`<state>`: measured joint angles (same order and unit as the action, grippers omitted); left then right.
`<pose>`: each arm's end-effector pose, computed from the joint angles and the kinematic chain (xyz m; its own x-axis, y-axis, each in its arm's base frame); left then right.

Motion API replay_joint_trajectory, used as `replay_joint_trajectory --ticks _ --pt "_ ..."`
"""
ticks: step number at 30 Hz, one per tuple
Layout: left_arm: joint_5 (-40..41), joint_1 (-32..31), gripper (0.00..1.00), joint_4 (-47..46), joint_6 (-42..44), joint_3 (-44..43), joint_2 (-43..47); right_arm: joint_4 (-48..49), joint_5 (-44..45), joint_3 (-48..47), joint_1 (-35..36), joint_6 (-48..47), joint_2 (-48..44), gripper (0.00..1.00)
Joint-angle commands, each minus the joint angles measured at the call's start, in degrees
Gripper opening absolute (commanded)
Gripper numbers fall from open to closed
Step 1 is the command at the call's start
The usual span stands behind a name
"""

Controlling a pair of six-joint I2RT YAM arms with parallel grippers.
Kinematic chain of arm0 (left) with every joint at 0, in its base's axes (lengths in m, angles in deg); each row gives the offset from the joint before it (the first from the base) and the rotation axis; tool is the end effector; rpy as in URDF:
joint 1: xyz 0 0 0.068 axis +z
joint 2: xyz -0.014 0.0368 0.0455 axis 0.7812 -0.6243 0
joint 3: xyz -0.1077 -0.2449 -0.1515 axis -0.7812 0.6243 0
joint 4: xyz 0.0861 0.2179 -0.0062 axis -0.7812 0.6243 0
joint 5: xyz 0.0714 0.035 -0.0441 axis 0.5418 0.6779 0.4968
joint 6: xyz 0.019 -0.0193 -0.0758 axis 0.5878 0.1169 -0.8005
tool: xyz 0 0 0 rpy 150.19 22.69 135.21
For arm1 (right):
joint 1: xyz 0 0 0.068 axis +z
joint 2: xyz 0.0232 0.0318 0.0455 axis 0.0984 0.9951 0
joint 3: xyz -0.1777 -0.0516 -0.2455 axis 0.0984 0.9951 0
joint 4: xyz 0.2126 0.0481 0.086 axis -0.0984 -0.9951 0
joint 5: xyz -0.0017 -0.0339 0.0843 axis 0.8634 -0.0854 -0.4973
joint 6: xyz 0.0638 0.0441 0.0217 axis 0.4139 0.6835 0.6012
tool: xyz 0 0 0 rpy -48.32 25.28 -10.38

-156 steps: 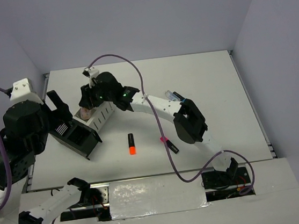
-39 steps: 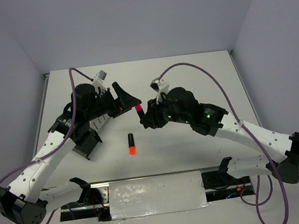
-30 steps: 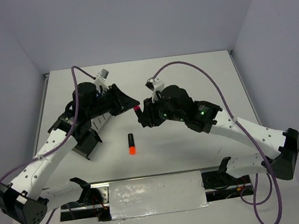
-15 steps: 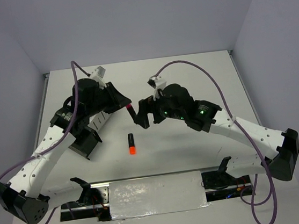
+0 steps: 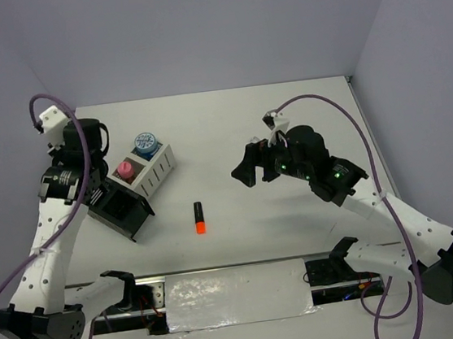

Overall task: Sort the stationery into containers
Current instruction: Place the pen in the storage box.

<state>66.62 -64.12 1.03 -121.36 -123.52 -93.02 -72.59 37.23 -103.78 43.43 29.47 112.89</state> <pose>0.1913 0.0062 0.4246 -0.1393 -0.4175 -0.8979 -0.6383 0.7311 -0.2409 0.1603 0.1379 0.3670 -0.5506 0.0674 -0.8321 -0.5458 0.7251 0.4199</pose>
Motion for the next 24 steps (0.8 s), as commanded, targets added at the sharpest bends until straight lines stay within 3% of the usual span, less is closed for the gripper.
replay_joint_trajectory --ticks 1,7,16,18,22,23,24 --pt "11.65 4.30 0.00 -4.82 4.11 1.49 -0.19 0.81 -3.48 2.17 0.19 -1.05 -1.88 1.00" --pt "7.09 11.43 0.00 -17.57 6.32 9.05 0.60 -1.38 -4.98 2.18 0.19 -2.72 -2.76 1.00" --pt "4.53 11.79 0.00 -24.78 5.44 17.22 0.95 -2.44 -5.24 0.77 0.19 -3.87 -1.97 1.00" --pt "5.58 11.70 0.11 -24.96 4.39 19.15 0.95 -2.44 -5.42 0.77 0.19 -3.78 -1.97 1.00" --pt "5.15 11.87 0.21 -25.57 3.77 21.71 1.22 -2.62 -5.51 1.03 0.19 -3.69 -1.97 1.00" --pt "4.80 11.79 0.27 -25.14 3.25 21.89 1.30 -2.62 -5.51 1.12 0.36 -3.69 -1.97 1.00" --pt "4.18 11.79 0.46 -24.79 2.98 21.98 1.48 -2.62 -5.59 1.12 0.28 -3.60 -1.97 1.00"
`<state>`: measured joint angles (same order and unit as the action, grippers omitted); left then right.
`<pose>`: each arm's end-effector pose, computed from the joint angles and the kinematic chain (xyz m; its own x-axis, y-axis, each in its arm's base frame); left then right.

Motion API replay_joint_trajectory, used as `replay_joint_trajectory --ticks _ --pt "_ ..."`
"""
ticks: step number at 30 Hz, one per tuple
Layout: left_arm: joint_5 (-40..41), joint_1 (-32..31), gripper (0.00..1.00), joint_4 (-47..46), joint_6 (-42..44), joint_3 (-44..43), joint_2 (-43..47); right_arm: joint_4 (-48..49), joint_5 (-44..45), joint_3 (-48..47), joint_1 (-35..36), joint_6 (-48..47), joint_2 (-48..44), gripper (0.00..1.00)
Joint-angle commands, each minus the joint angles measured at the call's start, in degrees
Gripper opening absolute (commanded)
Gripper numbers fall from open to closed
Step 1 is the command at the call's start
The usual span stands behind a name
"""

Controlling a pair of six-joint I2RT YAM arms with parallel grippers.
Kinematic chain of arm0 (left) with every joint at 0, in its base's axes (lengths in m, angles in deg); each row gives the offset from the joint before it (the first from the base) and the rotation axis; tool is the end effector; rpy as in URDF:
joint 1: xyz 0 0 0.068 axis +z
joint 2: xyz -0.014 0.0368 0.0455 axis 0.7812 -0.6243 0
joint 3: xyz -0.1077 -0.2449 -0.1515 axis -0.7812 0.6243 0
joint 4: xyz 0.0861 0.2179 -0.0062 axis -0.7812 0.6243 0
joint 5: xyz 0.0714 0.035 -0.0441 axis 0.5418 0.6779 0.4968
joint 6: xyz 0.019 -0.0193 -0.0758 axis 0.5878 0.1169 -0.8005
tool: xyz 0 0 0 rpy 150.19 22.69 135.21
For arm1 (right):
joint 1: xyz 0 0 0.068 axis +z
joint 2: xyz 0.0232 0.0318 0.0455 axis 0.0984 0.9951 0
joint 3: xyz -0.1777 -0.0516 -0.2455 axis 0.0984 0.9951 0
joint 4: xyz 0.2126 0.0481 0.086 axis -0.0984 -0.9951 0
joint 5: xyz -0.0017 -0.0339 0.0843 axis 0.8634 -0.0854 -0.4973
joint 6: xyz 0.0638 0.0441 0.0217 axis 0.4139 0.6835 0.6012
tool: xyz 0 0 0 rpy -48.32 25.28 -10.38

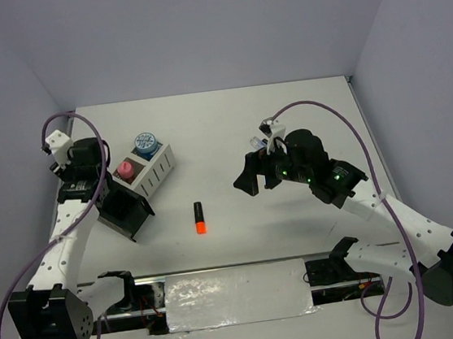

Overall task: Sort the stationery into containers
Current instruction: Place the pen in the storage box, then pick up the pen from the center of the board.

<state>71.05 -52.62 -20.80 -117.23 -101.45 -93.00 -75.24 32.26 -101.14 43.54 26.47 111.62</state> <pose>0.2090 0.0474 0.3446 -0.0863 -0.3632 -0.9277 -0.8055 0.5734 -0.1496 0.1490 0.1370 0.3495 -0.5851 -0.0288 -0.8105 -0.6014 0.6859 0.4098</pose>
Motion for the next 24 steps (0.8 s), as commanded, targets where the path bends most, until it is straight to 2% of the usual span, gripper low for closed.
replay_joint_trajectory --ticks 1,2,3,7,11,12,15,21,24 --pt "-0.61 0.38 0.56 -2.60 -1.33 -0.10 1.55 0.20 -0.72 -1.26 0.08 -0.61 -0.61 1.00" --pt "-0.87 0.38 0.88 -1.29 -2.20 -0.53 2.07 0.29 -0.90 -1.17 0.17 -0.35 -0.53 1.00" --pt "-2.01 0.38 0.99 -1.10 -2.03 -0.71 2.34 0.46 -0.98 -1.00 0.25 -0.17 -0.35 1.00" --pt "-5.53 0.38 0.99 2.05 -1.42 -3.87 4.01 0.03 1.55 -1.08 0.69 1.15 3.15 1.00" --pt "-13.25 0.38 0.99 10.39 -2.47 -12.91 3.57 -4.27 11.29 -5.98 7.35 4.48 12.46 1.00" --pt "-17.88 0.29 0.99 14.41 -2.65 -14.41 3.22 -6.63 18.11 -7.48 11.55 6.06 17.53 1.00" --pt "-24.84 0.20 0.99 22.33 -4.31 -19.43 2.43 -9.89 25.96 -13.29 17.19 13.16 28.08 1.00" --pt "-34.52 0.11 0.99 27.80 -2.04 -22.33 6.98 -13.76 30.74 -26.64 24.24 17.58 46.56 0.99" --pt "-36.47 0.11 0.99 29.39 -0.63 -21.64 8.22 -17.11 31.27 -32.10 25.21 18.81 54.13 0.95"
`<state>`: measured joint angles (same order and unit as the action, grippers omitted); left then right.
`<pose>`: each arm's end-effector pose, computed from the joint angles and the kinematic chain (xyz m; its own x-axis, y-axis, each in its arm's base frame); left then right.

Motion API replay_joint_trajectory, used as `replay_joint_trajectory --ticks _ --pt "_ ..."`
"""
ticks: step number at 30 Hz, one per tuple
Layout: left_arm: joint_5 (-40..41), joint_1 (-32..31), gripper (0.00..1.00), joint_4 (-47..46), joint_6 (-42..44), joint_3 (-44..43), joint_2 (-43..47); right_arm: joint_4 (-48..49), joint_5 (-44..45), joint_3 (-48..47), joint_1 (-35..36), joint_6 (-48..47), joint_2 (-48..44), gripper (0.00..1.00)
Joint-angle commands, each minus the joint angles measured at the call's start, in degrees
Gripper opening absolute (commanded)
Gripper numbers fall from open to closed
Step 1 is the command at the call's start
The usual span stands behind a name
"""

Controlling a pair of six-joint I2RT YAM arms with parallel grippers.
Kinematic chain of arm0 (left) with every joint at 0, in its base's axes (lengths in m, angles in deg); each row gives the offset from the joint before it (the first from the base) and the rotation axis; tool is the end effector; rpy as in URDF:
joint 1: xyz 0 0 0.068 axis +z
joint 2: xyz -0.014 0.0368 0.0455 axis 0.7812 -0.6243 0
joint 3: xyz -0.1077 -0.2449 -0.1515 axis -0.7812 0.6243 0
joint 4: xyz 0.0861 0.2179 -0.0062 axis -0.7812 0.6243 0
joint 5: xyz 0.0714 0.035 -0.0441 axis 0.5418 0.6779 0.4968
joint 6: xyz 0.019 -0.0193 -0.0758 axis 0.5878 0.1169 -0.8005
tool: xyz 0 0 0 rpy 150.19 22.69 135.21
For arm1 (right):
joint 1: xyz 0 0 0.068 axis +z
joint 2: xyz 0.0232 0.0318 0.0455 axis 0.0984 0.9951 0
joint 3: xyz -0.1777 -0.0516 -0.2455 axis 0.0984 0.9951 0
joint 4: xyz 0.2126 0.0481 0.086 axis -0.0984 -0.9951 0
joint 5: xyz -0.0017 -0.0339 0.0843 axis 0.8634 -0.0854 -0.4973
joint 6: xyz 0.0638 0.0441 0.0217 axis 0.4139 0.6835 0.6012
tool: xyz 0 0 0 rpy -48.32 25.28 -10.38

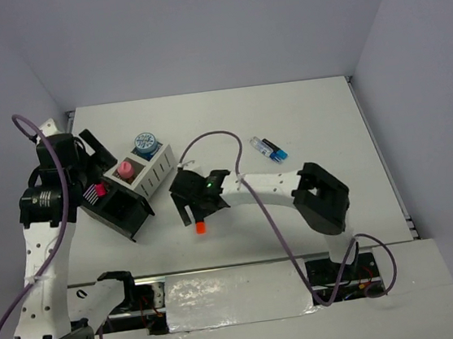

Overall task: Sort the stationery into containers
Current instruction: Pick up the pen from the center of the board.

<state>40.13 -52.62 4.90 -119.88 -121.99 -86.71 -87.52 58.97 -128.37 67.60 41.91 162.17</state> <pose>0.1626 0.0173 0.4174 -0.2625 -0.5546 -0.7896 -0.4852 0.7832 -0.3888 0.2001 0.3426 0.2320 -0.8073 -0.3045 -0.5055 -0.4171 0.9004 0.1238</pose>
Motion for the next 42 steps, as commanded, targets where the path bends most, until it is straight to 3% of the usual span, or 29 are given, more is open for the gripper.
replay_joint_trajectory --ticks 1,5,9,11,12,14,15,17,20,24,25,27,34,42 --pt "-6.33 0.03 0.99 4.39 2.37 -0.65 2.54 -5.18 4.91 -5.57 1.76 3.65 4.81 0.93" --pt "-7.30 -0.32 0.99 4.66 3.16 1.90 4.39 -3.78 3.52 -4.00 2.47 4.97 8.85 0.84" --pt "-7.92 -0.85 0.99 4.04 3.51 3.48 5.10 -3.16 3.24 -2.85 3.09 5.50 11.84 0.68" --pt "-7.57 -1.38 0.99 4.39 3.95 2.87 4.57 -3.68 4.29 -2.85 3.78 5.06 13.60 0.54" --pt "-7.48 -1.99 0.99 4.57 4.65 1.65 3.79 -3.95 4.47 -2.51 4.05 5.14 13.96 0.41" --pt "-7.30 -2.78 0.99 4.66 5.35 -0.28 2.47 -2.73 3.34 -1.02 4.14 5.58 13.44 0.31" --pt "-7.65 -3.13 0.99 4.49 5.62 -0.90 2.02 -1.76 2.72 1.43 4.05 5.67 12.82 0.13" --pt "-10.44 -3.66 0.99 3.44 5.71 -1.87 1.15 1.92 0.45 3.81 4.05 5.59 9.75 0.00" --pt "-15.19 -3.67 0.99 1.85 4.66 -1.44 -0.26 4.84 0.95 7.16 4.05 3.57 3.61 0.00" --pt "-30.90 -4.01 0.99 -4.37 -1.13 2.40 -1.32 9.31 3.24 10.58 4.14 -0.38 -7.11 0.00" --pt "-39.12 -4.63 0.99 -9.96 -3.06 4.08 -1.41 12.54 2.81 12.25 3.97 -1.26 -11.57 0.00" --pt "-44.29 -6.81 0.99 -15.53 -9.91 8.66 -1.23 15.11 2.71 14.10 3.97 -2.68 -17.38 0.00" --pt "-48.16 -12.18 0.99 -27.66 -19.15 11.48 -2.46 17.84 5.88 12.62 3.70 -3.91 -24.18 0.00" --pt "-44.92 -15.62 0.97 -26.90 -19.87 13.41 -3.43 20.92 7.72 10.42 3.79 -5.66 -27.26 0.00"
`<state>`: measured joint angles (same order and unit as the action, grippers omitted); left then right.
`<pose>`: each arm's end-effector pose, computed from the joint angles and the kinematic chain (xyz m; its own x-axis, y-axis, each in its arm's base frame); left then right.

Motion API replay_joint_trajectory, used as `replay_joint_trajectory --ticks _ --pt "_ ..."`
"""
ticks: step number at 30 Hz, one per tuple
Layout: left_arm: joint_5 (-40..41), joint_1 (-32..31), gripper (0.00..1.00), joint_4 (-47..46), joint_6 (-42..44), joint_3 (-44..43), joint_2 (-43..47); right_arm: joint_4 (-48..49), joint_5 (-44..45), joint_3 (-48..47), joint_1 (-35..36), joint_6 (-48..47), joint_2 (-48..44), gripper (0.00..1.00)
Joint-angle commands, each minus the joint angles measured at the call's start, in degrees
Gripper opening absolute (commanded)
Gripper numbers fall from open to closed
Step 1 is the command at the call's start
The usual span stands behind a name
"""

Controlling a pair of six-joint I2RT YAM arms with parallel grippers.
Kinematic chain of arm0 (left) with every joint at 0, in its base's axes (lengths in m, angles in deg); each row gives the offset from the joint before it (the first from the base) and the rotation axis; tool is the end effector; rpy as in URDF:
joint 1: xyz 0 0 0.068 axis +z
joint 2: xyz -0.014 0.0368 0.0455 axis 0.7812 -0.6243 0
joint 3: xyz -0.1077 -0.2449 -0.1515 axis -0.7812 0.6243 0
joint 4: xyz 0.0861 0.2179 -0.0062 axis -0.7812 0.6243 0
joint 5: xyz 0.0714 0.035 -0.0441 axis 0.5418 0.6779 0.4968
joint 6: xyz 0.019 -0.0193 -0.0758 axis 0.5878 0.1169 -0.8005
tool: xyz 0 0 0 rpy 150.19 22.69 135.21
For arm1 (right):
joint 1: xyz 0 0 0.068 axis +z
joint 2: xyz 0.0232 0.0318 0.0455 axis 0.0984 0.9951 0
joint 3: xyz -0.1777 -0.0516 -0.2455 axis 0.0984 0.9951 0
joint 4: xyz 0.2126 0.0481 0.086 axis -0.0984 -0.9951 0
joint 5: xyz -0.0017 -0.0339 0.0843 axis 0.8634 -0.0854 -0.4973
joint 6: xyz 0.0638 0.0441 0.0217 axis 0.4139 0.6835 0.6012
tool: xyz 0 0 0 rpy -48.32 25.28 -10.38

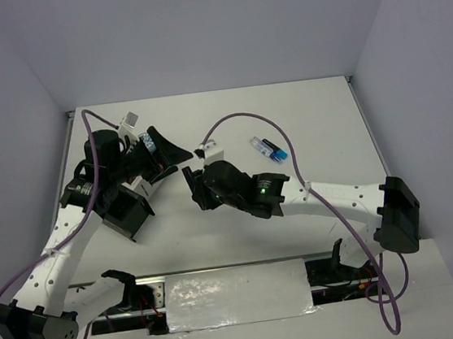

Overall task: Sort the stationery into containers
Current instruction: Pick up the pen from the center of the board.

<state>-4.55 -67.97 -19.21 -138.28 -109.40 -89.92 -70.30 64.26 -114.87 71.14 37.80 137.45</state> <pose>0.1900 -0.0899 0.3909 -0.7432 -0.5321 -0.4056 0.1004 0.5107 -0.8539 0.1535 0.2843 0.3348 -0.5872 -0.0870 -0.8047 -0.5264 0.7963 0.2980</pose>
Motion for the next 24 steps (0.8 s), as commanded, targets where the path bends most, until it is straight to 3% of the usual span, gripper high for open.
replay_joint_trajectory --ticks 1,9,17,18,20,21,23,24 --pt "0.28 -0.19 0.97 -1.83 -1.12 0.83 -0.39 4.22 2.52 -2.92 0.16 -1.64 -2.89 0.00" --pt "2.75 -0.27 0.96 -0.41 0.12 1.09 -1.01 6.15 3.85 -2.39 0.07 -2.17 -4.74 0.00" --pt "-1.29 -0.98 0.77 -8.58 -3.30 2.50 -1.71 9.06 -0.64 -4.23 -0.10 -4.63 -3.07 0.00" --pt "-1.91 -1.06 0.62 -9.11 -3.22 2.06 -2.23 9.23 -0.73 -4.58 -0.36 -4.81 -2.89 0.00" --pt "-2.18 -1.24 0.42 -7.98 -2.09 0.66 -3.11 9.76 -1.08 -5.02 -0.98 -5.07 -2.81 0.00" --pt "-2.52 -1.24 0.17 -7.54 -1.73 0.39 -3.81 9.42 -1.17 -5.98 -1.50 -5.16 -2.37 0.00" --pt "-2.62 -1.24 0.00 -7.18 -1.38 0.12 -4.34 8.89 -1.60 -6.60 -2.30 -5.34 -2.02 0.00" --pt "-2.70 -1.24 0.00 -7.35 -1.20 0.12 -4.35 9.15 -2.30 -6.52 -2.74 -5.68 -1.84 0.00"
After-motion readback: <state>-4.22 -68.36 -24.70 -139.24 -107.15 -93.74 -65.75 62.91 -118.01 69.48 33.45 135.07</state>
